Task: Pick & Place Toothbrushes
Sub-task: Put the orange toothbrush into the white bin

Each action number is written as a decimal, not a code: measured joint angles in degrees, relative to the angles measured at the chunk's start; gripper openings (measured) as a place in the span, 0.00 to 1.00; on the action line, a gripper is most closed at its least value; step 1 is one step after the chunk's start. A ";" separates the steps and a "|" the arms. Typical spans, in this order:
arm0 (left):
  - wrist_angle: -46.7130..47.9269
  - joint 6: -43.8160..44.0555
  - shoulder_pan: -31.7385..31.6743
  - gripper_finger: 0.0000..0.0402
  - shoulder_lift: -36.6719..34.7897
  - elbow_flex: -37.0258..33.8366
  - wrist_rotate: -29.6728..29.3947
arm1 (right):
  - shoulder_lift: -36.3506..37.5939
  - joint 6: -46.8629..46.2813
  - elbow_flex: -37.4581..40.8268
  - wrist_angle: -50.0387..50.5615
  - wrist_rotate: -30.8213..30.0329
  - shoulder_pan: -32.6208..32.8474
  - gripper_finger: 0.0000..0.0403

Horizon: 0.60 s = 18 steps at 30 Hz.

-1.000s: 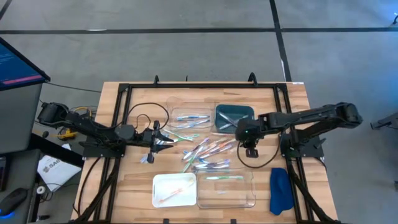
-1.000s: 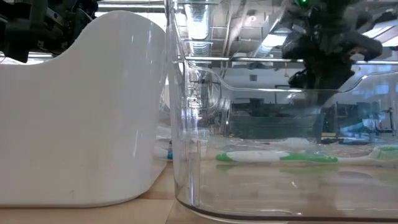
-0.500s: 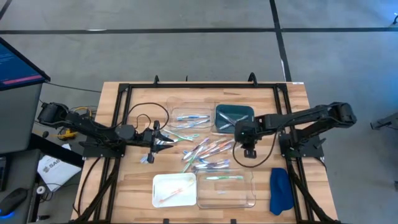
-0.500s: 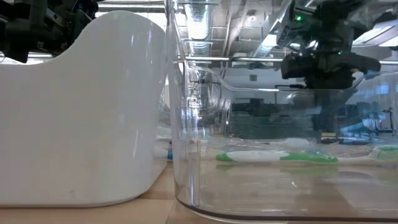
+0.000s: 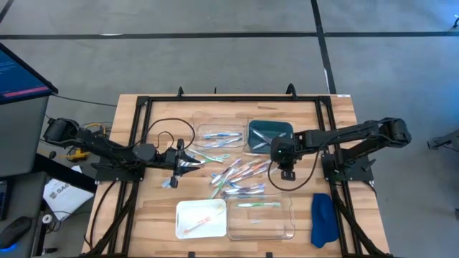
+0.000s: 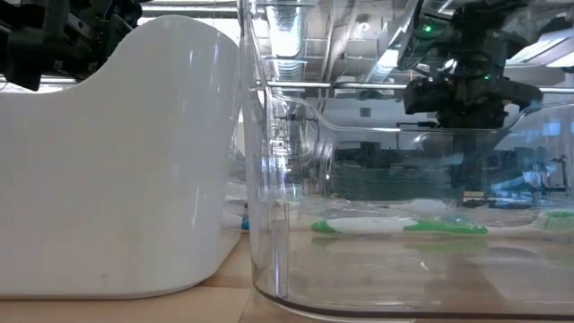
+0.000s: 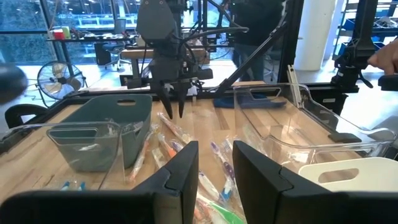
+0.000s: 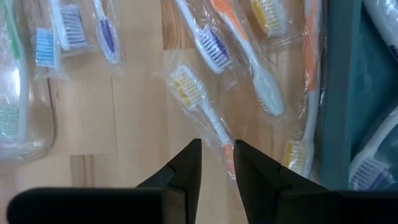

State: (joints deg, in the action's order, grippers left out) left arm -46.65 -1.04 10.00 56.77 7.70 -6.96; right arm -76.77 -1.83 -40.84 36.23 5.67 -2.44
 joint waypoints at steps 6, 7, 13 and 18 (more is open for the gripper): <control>0.04 0.00 0.00 0.23 0.00 0.00 -0.17 | -0.01 0.92 0.00 0.02 0.00 0.07 0.22; 0.16 0.00 0.00 0.23 0.00 0.00 -0.17 | -0.01 0.92 0.00 0.03 0.00 0.07 0.22; 0.24 0.00 0.00 0.23 0.00 0.00 -0.20 | -0.14 0.87 0.00 0.00 0.00 0.07 0.22; 0.38 0.00 0.00 0.23 0.00 0.00 -0.25 | -0.14 0.87 -0.02 -1.42 0.00 0.07 0.22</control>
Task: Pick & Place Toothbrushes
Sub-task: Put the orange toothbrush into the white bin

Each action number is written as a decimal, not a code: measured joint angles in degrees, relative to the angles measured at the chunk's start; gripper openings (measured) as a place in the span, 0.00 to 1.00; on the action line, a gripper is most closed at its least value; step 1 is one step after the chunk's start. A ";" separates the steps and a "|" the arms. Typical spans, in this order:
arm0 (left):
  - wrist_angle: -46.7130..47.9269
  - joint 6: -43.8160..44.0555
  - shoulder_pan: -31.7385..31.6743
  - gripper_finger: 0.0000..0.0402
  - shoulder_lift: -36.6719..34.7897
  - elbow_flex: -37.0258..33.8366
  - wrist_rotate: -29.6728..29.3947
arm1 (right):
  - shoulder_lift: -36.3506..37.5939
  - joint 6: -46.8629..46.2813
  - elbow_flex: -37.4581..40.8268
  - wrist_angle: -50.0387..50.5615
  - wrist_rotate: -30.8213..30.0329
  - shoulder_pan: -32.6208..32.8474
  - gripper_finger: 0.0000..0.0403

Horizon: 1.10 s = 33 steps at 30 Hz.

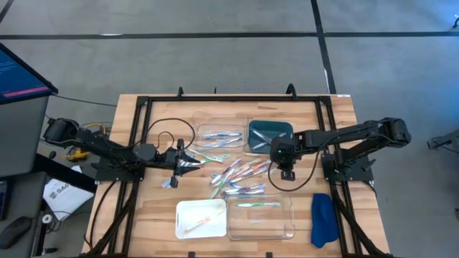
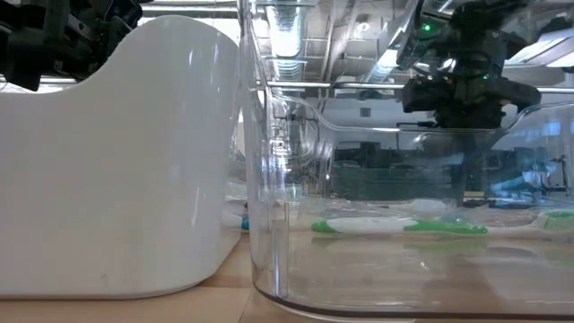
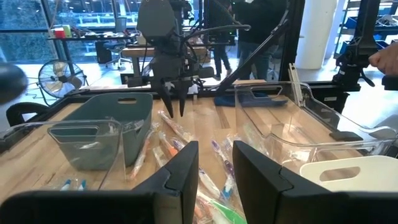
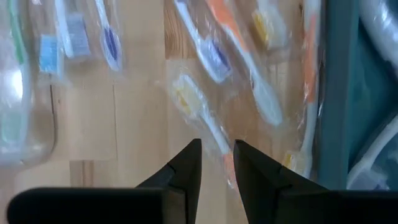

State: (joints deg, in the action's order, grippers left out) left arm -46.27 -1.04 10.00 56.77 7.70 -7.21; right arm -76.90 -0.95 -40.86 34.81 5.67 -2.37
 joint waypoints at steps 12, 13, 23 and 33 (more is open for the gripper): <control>0.26 0.00 0.00 0.23 0.00 0.00 -0.17 | -0.02 3.96 0.00 -0.33 0.02 2.53 0.22; 0.26 0.00 0.00 0.23 0.00 0.00 -0.33 | -0.02 3.96 0.00 -0.33 0.00 2.84 0.22; 0.34 0.00 0.00 0.23 0.00 0.00 -0.34 | -0.02 2.61 0.00 -0.08 -2.64 3.34 0.27; 0.36 0.00 0.00 0.23 0.00 0.00 -0.32 | -0.02 1.98 0.00 1.01 -3.97 3.40 0.51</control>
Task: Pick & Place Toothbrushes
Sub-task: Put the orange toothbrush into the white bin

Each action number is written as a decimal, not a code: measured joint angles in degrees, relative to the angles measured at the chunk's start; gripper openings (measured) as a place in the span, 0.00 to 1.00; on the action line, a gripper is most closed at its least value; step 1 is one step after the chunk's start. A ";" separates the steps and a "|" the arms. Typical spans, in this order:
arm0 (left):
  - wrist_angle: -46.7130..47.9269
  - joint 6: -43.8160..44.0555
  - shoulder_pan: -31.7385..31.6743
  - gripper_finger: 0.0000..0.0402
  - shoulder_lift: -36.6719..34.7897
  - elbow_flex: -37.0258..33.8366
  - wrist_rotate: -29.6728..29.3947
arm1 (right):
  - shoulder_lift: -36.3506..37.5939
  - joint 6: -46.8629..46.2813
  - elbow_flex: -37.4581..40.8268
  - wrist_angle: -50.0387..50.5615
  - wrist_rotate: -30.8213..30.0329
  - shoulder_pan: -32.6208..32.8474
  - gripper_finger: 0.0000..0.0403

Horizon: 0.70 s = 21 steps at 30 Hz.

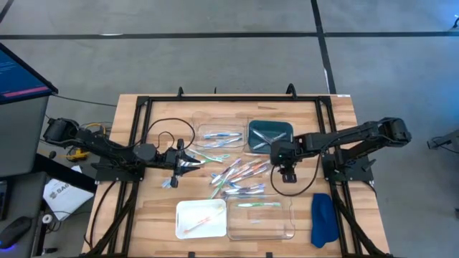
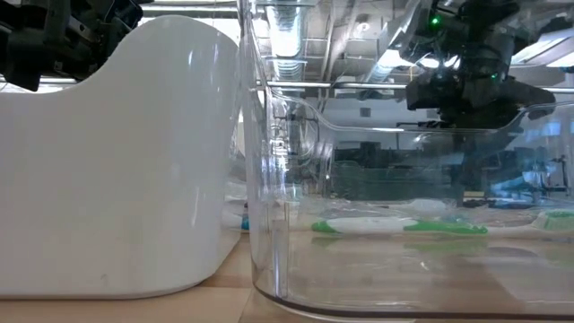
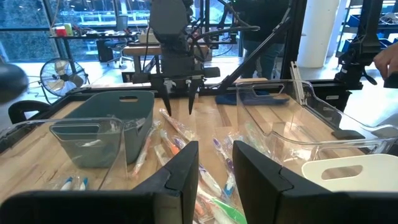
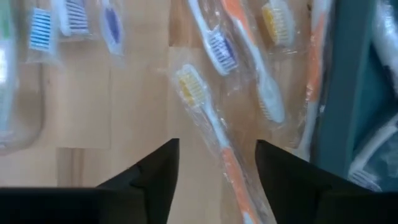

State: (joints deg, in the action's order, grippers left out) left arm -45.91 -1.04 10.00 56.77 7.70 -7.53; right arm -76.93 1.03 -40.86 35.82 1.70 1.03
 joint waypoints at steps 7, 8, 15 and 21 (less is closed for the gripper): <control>0.02 0.02 0.00 0.23 0.00 0.00 0.00 | 0.00 -0.01 2.83 -0.21 -1.76 0.09 0.57; 0.02 0.02 0.00 0.23 0.00 0.00 0.00 | -0.02 -0.01 3.04 -0.18 -1.77 0.09 0.56; 0.02 0.00 0.00 0.23 0.00 0.00 -0.61 | -0.02 0.45 3.17 -0.51 -1.77 0.09 0.52; 0.03 0.01 0.00 0.23 0.00 0.00 -0.59 | -0.02 0.44 4.99 -0.69 -1.76 0.50 0.46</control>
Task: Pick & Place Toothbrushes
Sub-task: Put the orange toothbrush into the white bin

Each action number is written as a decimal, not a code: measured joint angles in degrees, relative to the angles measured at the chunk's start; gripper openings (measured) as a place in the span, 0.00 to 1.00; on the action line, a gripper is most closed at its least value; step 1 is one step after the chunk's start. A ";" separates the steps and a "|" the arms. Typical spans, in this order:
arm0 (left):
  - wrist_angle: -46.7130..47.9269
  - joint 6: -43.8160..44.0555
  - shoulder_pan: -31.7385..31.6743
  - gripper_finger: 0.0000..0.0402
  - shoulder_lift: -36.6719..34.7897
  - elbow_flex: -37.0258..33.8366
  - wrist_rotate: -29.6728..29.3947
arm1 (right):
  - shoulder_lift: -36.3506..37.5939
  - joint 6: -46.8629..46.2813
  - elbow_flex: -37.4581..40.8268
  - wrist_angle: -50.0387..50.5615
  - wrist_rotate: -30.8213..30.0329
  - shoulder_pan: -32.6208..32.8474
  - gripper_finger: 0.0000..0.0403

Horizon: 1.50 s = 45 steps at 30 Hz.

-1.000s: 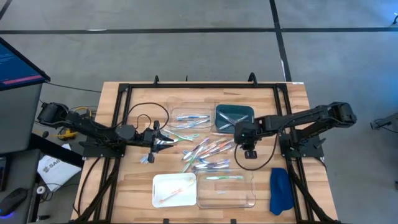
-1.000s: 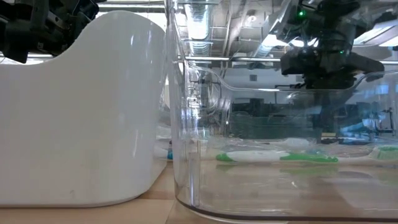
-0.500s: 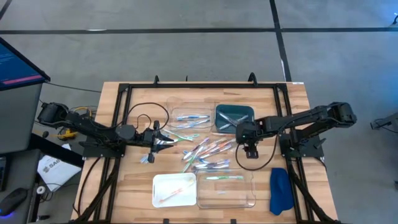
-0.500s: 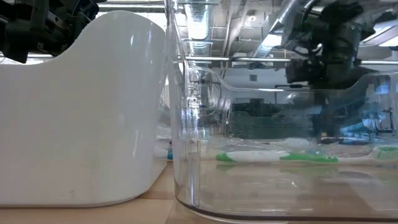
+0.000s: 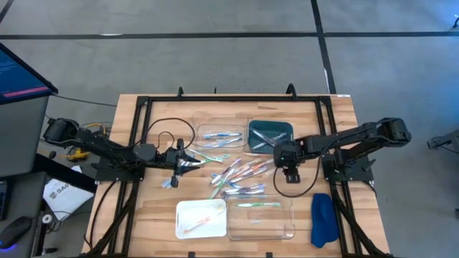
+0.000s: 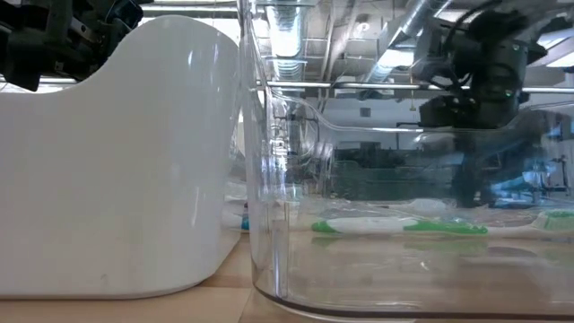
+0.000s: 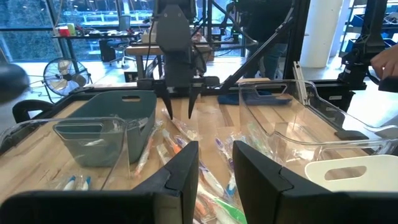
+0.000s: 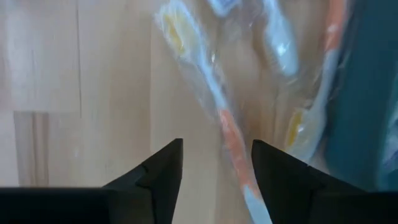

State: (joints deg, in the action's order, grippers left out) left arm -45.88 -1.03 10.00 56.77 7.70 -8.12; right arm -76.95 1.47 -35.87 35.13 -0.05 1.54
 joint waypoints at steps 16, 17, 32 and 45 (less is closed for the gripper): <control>-0.01 0.00 0.00 0.23 0.00 0.00 -0.02 | -3.79 0.46 0.80 0.00 -1.05 -1.30 0.44; 0.01 0.00 0.00 0.23 0.00 0.00 -0.02 | -5.17 0.53 0.51 0.05 -1.00 -1.28 0.44; -0.01 0.02 0.00 0.23 -0.02 -0.02 -0.46 | -4.67 1.90 -1.37 2.94 -1.53 -1.17 0.39; 0.04 0.03 0.00 0.23 -0.02 -0.02 -0.46 | -10.44 2.14 -2.17 4.13 -1.73 -1.16 0.26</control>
State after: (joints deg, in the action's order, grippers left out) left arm -45.84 -1.00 10.00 56.75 7.68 -8.58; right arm -87.39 3.62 -38.04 39.27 -1.78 0.38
